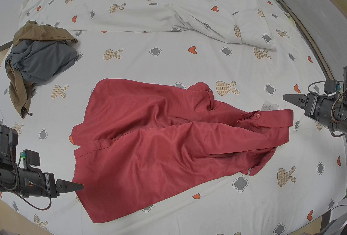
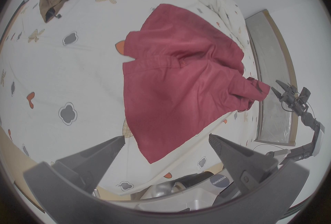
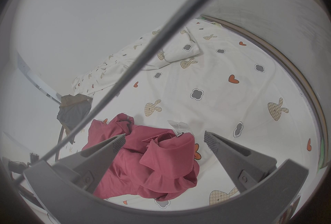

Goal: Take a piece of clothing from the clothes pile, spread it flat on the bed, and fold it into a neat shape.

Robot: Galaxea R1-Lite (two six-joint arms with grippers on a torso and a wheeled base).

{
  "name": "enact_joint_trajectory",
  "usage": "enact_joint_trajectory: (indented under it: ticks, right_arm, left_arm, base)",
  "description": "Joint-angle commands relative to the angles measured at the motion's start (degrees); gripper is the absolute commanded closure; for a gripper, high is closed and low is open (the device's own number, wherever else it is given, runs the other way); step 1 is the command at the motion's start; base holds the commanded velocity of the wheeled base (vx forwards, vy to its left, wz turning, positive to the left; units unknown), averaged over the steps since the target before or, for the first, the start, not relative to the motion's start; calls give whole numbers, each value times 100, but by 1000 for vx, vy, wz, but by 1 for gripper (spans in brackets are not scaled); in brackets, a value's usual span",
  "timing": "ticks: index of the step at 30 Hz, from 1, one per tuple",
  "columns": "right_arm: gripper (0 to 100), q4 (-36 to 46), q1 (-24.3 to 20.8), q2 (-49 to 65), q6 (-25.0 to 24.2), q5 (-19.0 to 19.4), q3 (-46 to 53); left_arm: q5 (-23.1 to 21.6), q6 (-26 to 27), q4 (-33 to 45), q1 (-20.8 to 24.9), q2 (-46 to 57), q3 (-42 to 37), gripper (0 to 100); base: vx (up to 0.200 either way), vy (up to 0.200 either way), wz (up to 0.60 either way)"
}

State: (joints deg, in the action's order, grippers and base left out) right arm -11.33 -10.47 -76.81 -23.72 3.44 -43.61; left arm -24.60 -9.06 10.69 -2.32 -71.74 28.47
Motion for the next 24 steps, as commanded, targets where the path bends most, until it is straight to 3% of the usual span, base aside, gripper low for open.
enact_joint_trajectory:
  ticks: [1,6,7,11,17,19,24]
  right_arm:
    - [0,-1,19,-79,-1,17,19]
    - [0,-10,414,-923,-1,34,-60]
    - [0,-19,625,-1284,-1,61,-192]
    - [0,-19,783,-1916,-18,192,-465]
    - [0,-10,907,-2303,-115,2513,-1027]
    - [0,-10,898,-2540,-133,2952,-1335]
    - [0,-1,775,-2716,-554,3233,-1590]
  left_arm:
    - [-1,-8,12,12,319,142,0]
    - [-45,0,-32,-23,380,511,0]
    - [-133,-8,-85,-14,389,704,0]
    - [-423,-26,-102,-14,398,1144,0]
    - [-959,-325,-76,29,503,2154,0]
    - [-1187,-369,-58,29,494,2427,0]
    - [-1442,-518,-76,29,503,2814,0]
  base:
    - [0,0,0]
    - [0,0,0]
    - [0,0,0]
    - [0,0,0]
    - [0,0,0]
    - [0,0,0]
    - [0,0,0]
